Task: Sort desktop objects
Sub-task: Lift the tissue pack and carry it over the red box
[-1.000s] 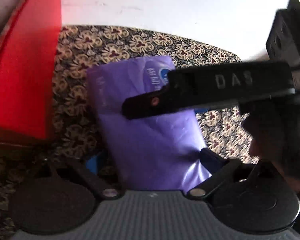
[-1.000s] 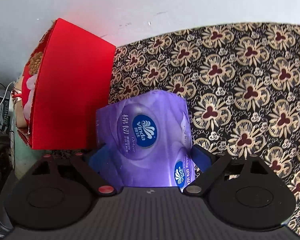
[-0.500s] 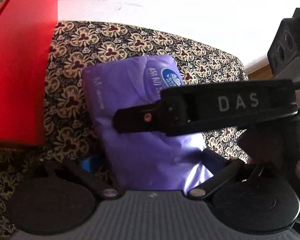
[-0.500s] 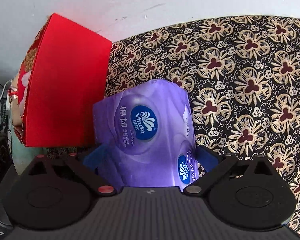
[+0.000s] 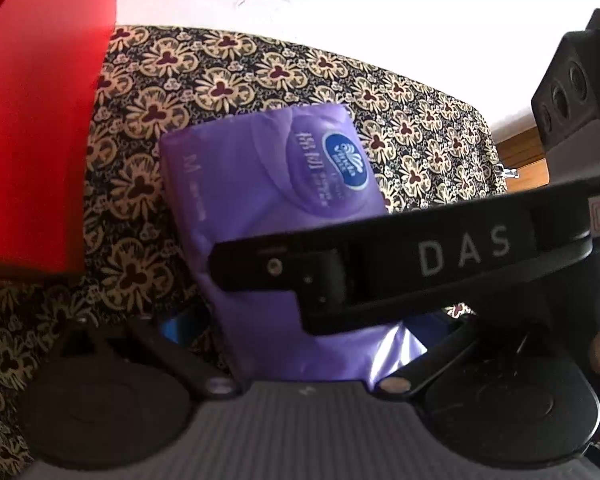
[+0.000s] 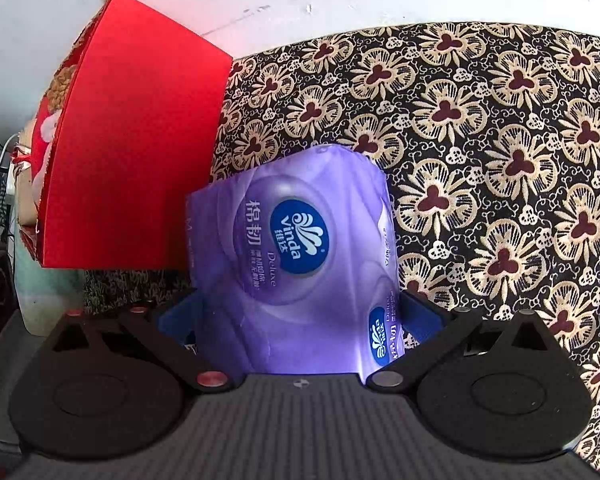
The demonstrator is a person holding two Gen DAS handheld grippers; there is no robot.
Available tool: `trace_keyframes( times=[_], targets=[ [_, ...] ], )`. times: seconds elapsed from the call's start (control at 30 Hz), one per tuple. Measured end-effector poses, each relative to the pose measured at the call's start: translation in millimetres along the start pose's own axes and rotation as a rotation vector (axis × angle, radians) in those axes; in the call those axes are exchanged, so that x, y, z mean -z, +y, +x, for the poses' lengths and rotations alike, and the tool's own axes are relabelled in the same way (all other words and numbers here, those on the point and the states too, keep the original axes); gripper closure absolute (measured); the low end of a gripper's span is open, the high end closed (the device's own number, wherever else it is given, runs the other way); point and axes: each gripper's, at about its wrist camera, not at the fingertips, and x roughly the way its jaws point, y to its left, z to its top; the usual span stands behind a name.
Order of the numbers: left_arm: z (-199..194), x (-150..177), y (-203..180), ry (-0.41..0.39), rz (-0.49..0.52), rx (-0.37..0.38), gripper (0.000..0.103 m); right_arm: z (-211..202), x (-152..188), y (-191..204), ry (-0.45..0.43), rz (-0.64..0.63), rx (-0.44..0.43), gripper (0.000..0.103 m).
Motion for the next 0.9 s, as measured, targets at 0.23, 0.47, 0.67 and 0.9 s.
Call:
trace_keyframes(
  times=[0.23, 0.47, 0.67, 0.9],
  targets=[
    [0, 4, -2, 0.017, 0.005, 0.002, 0.0, -2, 7, 0, -0.011, 0.005, -0.001, 0.0],
    [-1, 8, -7, 0.02, 0.012, -0.014, 0.0, -4, 13, 1, -0.021, 0.017, 0.007, 0.001],
    [-7, 12, -19, 0.014, 0.067, -0.051, 0.001, -14, 20, -2, -0.047, 0.053, 0.001, 0.004],
    [-35, 8, -50, -0.099, 0.201, -0.122, 0.008, -45, 25, 5, -0.155, 0.06, -0.003, 0.006]
  ],
)
